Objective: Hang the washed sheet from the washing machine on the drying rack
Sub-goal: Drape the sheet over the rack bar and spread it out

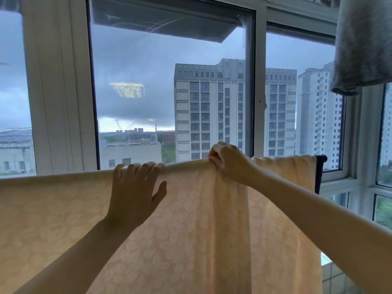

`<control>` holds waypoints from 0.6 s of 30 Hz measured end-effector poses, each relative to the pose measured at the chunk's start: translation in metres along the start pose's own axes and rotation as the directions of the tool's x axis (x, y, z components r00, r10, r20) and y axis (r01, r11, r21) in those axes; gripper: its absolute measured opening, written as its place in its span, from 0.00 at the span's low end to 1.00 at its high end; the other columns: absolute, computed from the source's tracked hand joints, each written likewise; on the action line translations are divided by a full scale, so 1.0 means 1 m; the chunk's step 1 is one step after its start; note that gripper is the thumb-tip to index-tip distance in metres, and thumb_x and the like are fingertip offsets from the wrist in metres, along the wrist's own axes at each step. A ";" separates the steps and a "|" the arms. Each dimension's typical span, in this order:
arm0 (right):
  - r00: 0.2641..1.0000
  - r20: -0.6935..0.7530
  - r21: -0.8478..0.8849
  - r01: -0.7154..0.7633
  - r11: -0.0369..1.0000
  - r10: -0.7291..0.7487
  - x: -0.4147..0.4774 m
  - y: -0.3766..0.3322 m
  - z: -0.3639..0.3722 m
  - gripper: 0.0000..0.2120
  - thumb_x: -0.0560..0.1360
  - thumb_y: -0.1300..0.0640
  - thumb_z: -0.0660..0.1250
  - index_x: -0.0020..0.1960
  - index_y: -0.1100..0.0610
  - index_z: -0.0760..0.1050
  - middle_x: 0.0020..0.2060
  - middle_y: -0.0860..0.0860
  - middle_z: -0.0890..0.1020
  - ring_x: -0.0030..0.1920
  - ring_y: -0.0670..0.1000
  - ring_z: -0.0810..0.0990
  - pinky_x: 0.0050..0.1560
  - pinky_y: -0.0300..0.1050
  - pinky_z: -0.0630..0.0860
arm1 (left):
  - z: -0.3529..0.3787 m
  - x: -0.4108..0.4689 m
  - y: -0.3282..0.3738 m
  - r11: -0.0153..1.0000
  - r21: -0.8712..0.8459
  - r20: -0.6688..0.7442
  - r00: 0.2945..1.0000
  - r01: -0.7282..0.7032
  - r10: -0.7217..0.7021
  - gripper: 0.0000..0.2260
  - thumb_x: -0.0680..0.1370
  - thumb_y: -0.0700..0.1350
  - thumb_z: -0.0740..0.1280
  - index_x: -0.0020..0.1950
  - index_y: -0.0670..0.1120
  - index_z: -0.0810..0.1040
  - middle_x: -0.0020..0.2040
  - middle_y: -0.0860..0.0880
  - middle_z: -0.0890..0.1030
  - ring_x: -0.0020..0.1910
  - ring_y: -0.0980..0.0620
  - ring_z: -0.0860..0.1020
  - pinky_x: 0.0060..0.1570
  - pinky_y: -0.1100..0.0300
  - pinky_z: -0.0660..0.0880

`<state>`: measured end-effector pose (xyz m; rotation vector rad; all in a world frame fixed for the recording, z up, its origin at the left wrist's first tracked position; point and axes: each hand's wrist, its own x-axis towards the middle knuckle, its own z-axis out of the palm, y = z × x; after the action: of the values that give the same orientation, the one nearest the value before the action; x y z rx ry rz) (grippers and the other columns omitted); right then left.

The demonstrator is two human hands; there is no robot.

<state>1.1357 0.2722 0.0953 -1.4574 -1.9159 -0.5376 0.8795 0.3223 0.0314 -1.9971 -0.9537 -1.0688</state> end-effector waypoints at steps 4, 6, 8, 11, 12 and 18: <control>1.000 -0.019 0.016 0.021 1.000 -0.020 -0.005 0.005 -0.001 0.04 0.79 0.59 0.63 0.48 0.57 0.75 0.46 0.48 0.77 0.43 0.45 0.77 0.49 0.40 0.77 | -0.001 0.010 0.018 1.000 -0.008 0.015 0.999 0.030 -0.030 0.18 0.78 0.55 0.54 0.60 0.47 0.74 0.51 0.47 0.80 0.46 0.42 0.79 0.54 0.41 0.71; 0.999 -0.018 0.028 0.031 0.999 -0.031 -0.006 0.004 -0.001 0.04 0.79 0.58 0.63 0.48 0.57 0.75 0.45 0.49 0.77 0.43 0.45 0.77 0.48 0.40 0.77 | 0.001 0.016 0.032 1.000 0.008 0.039 0.999 -0.011 0.011 0.19 0.78 0.56 0.54 0.62 0.47 0.74 0.51 0.46 0.80 0.45 0.43 0.78 0.52 0.44 0.72; 0.999 -0.020 0.040 0.037 0.999 -0.036 -0.007 0.004 0.000 0.03 0.79 0.59 0.63 0.48 0.57 0.74 0.45 0.49 0.77 0.43 0.45 0.77 0.48 0.40 0.76 | 0.006 0.021 0.046 0.998 0.038 0.065 0.997 -0.054 0.051 0.21 0.78 0.57 0.54 0.65 0.48 0.73 0.54 0.46 0.80 0.46 0.43 0.78 0.52 0.45 0.72; 0.999 -0.027 0.065 0.032 0.997 -0.030 -0.008 0.007 -0.002 0.03 0.79 0.59 0.63 0.47 0.56 0.75 0.44 0.48 0.77 0.43 0.44 0.77 0.47 0.39 0.75 | 0.011 0.031 0.066 0.996 0.035 0.098 0.992 -0.079 0.076 0.22 0.77 0.59 0.53 0.65 0.49 0.72 0.56 0.47 0.79 0.48 0.43 0.78 0.51 0.45 0.72; 0.999 -0.029 0.075 0.029 0.997 -0.027 -0.009 0.008 -0.003 0.03 0.78 0.60 0.63 0.47 0.56 0.75 0.43 0.47 0.78 0.43 0.43 0.76 0.46 0.37 0.75 | 0.013 0.034 0.072 0.996 0.027 0.103 0.992 -0.081 0.078 0.22 0.77 0.59 0.53 0.65 0.49 0.72 0.56 0.47 0.79 0.47 0.43 0.78 0.51 0.45 0.72; 0.996 -0.069 0.172 -0.038 0.984 0.050 -0.022 0.018 -0.019 0.09 0.78 0.65 0.60 0.55 0.59 0.77 0.47 0.49 0.82 0.45 0.40 0.79 0.48 0.27 0.73 | 0.023 0.048 0.095 0.996 -0.015 0.096 0.991 -0.093 0.094 0.24 0.76 0.62 0.53 0.63 0.50 0.74 0.54 0.48 0.80 0.47 0.43 0.79 0.50 0.46 0.72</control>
<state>1.1616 0.2497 0.0915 -1.3487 -1.8208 -0.3907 0.9868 0.3060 0.0428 -2.0964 -0.8962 -0.9355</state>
